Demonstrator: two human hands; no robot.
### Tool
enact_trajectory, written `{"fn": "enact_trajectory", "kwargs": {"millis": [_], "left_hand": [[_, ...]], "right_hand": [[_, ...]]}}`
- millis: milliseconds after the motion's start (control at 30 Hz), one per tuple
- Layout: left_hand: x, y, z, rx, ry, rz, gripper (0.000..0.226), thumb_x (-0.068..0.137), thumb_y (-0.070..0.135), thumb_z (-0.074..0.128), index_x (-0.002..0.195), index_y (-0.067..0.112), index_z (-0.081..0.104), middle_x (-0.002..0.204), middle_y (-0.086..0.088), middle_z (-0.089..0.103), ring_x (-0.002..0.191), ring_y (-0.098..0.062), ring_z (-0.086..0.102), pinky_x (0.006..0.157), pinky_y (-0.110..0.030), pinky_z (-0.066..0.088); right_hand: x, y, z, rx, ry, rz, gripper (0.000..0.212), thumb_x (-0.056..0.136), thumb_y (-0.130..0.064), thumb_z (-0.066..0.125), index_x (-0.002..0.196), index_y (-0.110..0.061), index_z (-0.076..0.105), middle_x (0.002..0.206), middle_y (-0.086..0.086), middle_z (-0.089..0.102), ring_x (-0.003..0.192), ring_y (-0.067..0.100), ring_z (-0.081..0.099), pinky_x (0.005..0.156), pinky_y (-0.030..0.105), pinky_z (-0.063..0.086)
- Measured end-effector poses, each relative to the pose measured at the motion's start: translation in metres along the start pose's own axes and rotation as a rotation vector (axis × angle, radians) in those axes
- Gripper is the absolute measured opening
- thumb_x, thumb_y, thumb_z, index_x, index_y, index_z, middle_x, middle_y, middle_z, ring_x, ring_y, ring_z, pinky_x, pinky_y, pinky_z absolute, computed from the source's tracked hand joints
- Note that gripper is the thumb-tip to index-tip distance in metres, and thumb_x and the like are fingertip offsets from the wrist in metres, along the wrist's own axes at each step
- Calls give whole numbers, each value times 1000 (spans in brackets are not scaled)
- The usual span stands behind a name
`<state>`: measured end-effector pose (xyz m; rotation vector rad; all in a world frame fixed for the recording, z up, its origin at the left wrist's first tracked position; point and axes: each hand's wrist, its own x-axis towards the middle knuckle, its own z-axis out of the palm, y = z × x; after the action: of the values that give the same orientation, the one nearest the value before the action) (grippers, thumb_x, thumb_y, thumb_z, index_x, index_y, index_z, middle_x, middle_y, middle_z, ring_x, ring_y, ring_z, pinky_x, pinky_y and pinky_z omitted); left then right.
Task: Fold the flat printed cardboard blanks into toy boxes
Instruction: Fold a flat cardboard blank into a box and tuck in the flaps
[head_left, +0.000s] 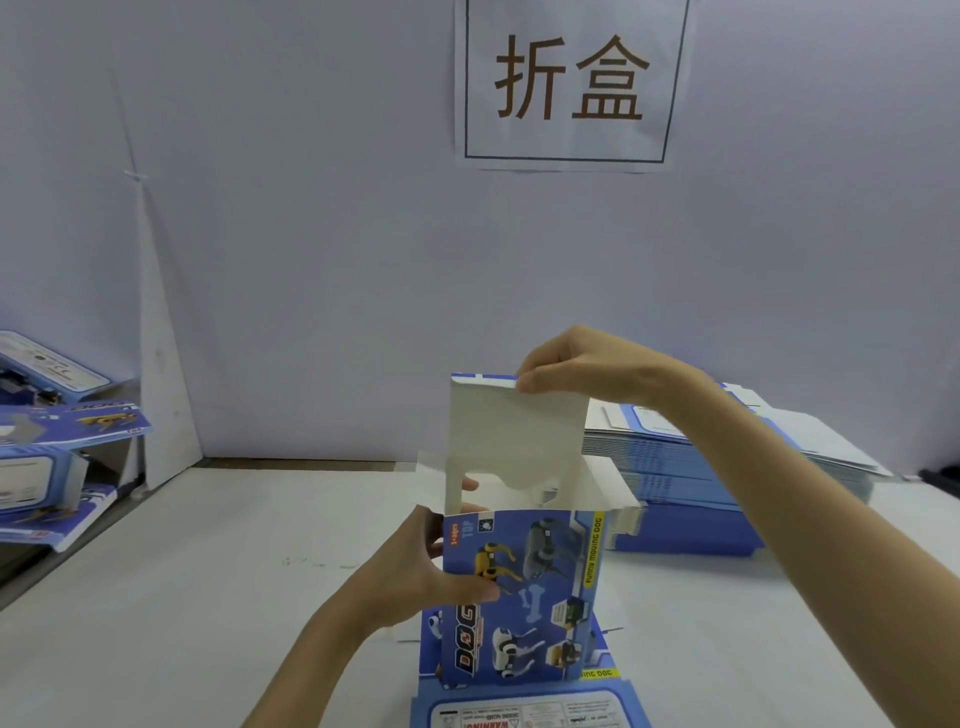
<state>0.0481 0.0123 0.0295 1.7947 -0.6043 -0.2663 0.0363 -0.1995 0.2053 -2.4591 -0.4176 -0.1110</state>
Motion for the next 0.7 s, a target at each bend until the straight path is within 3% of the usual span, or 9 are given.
{"fn": "enact_trajectory", "kwargs": {"millis": [67, 167, 267, 367, 400, 467, 567, 633, 700], "left_hand": [[0, 0, 0, -14, -17, 15, 74, 59, 29, 87, 118, 35, 42, 114, 13, 64, 101, -9, 67, 71, -20, 56], [0, -1, 0, -27, -18, 27, 82, 54, 36, 91, 120, 34, 42, 112, 14, 65, 99, -5, 67, 69, -18, 55], [1, -8, -1, -23, -22, 17, 90, 48, 44, 88, 123, 40, 39, 113, 15, 65, 103, -7, 66, 74, -22, 56], [0, -19, 2, 11, -130, -11, 94, 57, 33, 90, 128, 47, 32, 115, 17, 66, 105, -4, 65, 75, -23, 57], [0, -21, 3, -24, -120, -21, 90, 58, 29, 90, 128, 43, 36, 114, 13, 68, 104, -7, 66, 77, -26, 58], [0, -21, 2, -159, -24, -15, 81, 55, 35, 89, 124, 31, 47, 108, 8, 71, 98, -13, 69, 74, -27, 58], [1, -7, -6, -369, 163, 6, 86, 44, 55, 88, 118, 24, 56, 100, 6, 74, 89, -16, 72, 65, -22, 57], [1, 5, -10, -471, 237, 37, 73, 58, 54, 85, 117, 20, 58, 99, 1, 75, 87, -19, 72, 64, -23, 57], [0, 20, -11, -519, 286, 76, 57, 66, 50, 71, 113, 21, 60, 96, 0, 76, 84, -19, 73, 62, -24, 57]], "right_hand": [[3, -12, -1, -87, 9, -16, 19, 88, -38, 65, 91, -22, 76, 95, -1, 73, 88, 15, 64, 82, 30, 49], [9, -21, 9, -161, 63, -60, 10, 80, -31, 76, 72, -28, 72, 77, -10, 71, 67, -2, 59, 66, 14, 47], [12, -13, 24, -160, 173, -93, 22, 78, -22, 79, 64, -26, 62, 69, -8, 65, 58, 1, 54, 61, 19, 46], [6, -5, 27, -238, 302, -92, 11, 83, -33, 74, 88, -24, 69, 85, -9, 66, 75, 5, 60, 76, 28, 50], [1, -1, 27, -266, 349, -87, 22, 85, -38, 70, 103, -25, 69, 99, -8, 67, 91, 9, 62, 84, 28, 48], [-14, 6, 30, -217, 533, -155, 43, 88, -41, 65, 128, -27, 58, 128, -5, 59, 118, 13, 53, 97, 22, 37], [-44, 17, 51, -10, 892, -230, 48, 90, -33, 59, 137, -23, 49, 134, -8, 50, 123, 9, 47, 97, 7, 30], [-60, 25, 69, 137, 878, -121, 53, 88, -44, 53, 139, -36, 41, 134, -20, 45, 124, -1, 43, 93, 2, 29], [-67, 27, 87, 264, 656, -47, 64, 81, -63, 48, 141, -53, 28, 136, -36, 33, 124, -18, 34, 94, 7, 27]]}}
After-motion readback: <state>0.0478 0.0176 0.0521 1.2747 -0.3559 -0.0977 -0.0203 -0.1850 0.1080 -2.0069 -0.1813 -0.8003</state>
